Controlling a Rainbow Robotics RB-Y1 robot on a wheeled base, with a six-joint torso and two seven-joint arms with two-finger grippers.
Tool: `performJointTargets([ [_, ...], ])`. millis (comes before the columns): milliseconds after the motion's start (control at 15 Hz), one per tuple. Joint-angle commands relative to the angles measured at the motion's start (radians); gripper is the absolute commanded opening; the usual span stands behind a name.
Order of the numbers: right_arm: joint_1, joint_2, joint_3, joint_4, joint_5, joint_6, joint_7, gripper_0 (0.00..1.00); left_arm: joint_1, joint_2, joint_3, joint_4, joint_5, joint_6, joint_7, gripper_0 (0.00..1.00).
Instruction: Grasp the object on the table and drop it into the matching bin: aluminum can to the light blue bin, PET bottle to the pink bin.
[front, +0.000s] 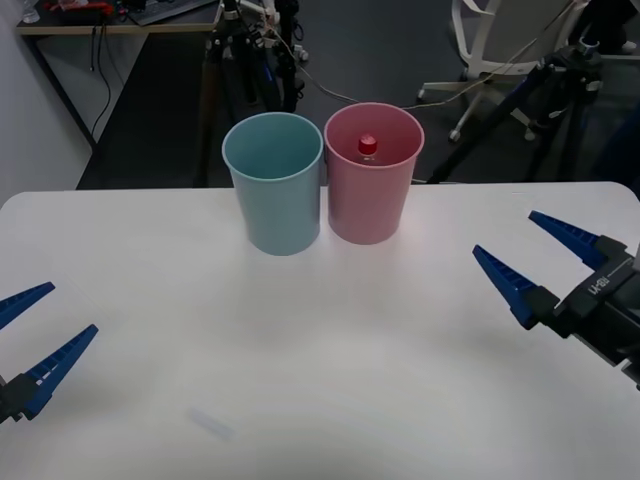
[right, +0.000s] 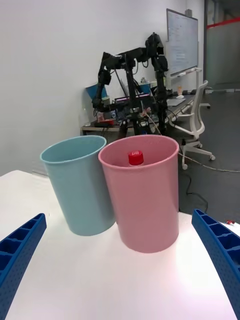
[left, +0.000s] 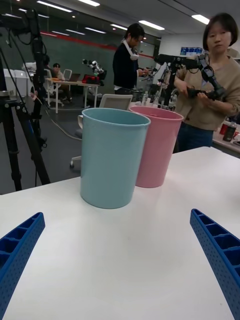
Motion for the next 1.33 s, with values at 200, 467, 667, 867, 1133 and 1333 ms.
performJointTargets([
  [200, 0.096, 0.083, -0.057, 0.0, 0.126, -0.065, -0.078, 1.0, 0.0, 0.0, 0.0, 0.0, 0.0, 0.0, 0.0, 1.0],
  [467, 0.126, 0.144, -0.089, 0.0, 0.189, -0.155, -0.082, 1.0, 0.0, 0.0, 0.0, 0.0, 0.0, 0.0, 0.0, 1.0],
  [667, 0.142, 0.175, -0.114, 0.0, 0.221, -0.238, -0.088, 1.0, 0.0, 0.0, 0.0, 0.0, 0.0, 0.0, 0.0, 1.0],
  [867, 0.151, 0.169, -0.127, 0.0, 0.222, -0.275, -0.087, 1.0, 0.0, 0.0, 0.0, 0.0, 0.0, 0.0, 0.0, 1.0],
  [1133, 0.152, 0.169, -0.14, 0.0, 0.222, -0.31, -0.09, 1.0, 0.0, 0.0, 0.0, 0.0, 0.0, 0.0, 0.0, 1.0],
  [1333, 0.152, 0.169, -0.14, 0.0, 0.222, -0.31, -0.09, 1.0, 0.0, 0.0, 0.0, 0.0, 0.0, 0.0, 0.0, 1.0],
])
